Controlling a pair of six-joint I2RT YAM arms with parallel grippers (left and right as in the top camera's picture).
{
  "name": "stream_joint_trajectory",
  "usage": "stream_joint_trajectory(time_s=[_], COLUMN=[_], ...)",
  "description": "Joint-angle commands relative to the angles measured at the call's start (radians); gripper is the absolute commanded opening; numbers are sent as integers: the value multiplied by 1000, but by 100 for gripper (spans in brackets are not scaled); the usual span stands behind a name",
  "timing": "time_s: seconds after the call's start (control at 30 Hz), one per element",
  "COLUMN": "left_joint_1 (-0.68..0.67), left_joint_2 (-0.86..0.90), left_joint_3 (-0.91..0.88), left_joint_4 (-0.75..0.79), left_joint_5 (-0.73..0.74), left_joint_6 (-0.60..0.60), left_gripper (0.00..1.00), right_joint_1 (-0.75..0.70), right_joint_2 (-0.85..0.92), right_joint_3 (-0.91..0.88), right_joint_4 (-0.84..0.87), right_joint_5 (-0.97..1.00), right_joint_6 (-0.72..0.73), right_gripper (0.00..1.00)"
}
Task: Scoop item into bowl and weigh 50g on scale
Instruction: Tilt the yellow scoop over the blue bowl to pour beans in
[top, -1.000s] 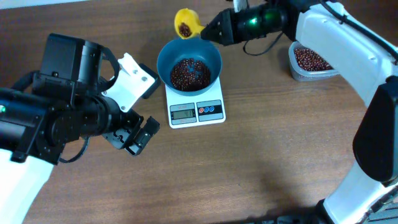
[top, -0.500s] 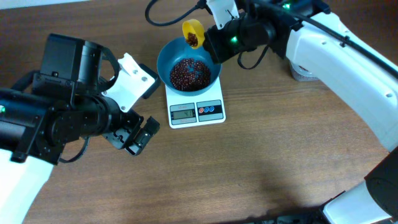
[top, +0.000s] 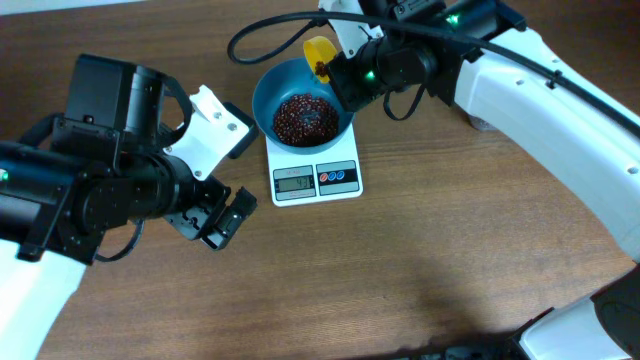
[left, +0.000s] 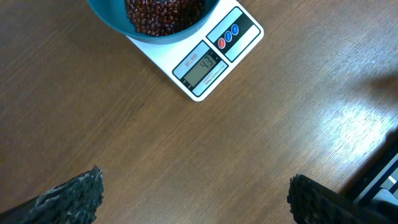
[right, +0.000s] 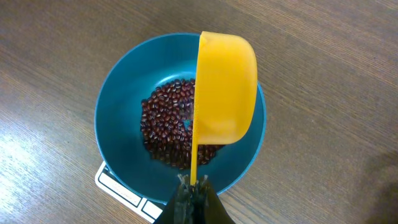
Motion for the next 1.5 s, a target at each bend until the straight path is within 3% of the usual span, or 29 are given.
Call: stream_joint_trajectory(time_s=[0.0, 0.67, 0.8, 1.47], left_joint_1=[4, 4, 4, 4], left_joint_2=[-5, -5, -5, -5], left_joint_3=[14, 13, 13, 14], left_joint_4=[1, 1, 1, 1], left_joint_5=[11, 11, 11, 11], left_joint_6=[-13, -13, -13, -13], left_gripper=[99, 99, 99, 99], right_joint_1=[8, 48, 48, 60], right_joint_2=[-30, -56, -56, -52], right_joint_3=[8, 8, 11, 14], right_joint_4=[0, -63, -62, -59], right_joint_5=[16, 103, 106, 106], right_joint_6=[-9, -13, -145, -155], right_gripper=[4, 4, 4, 4])
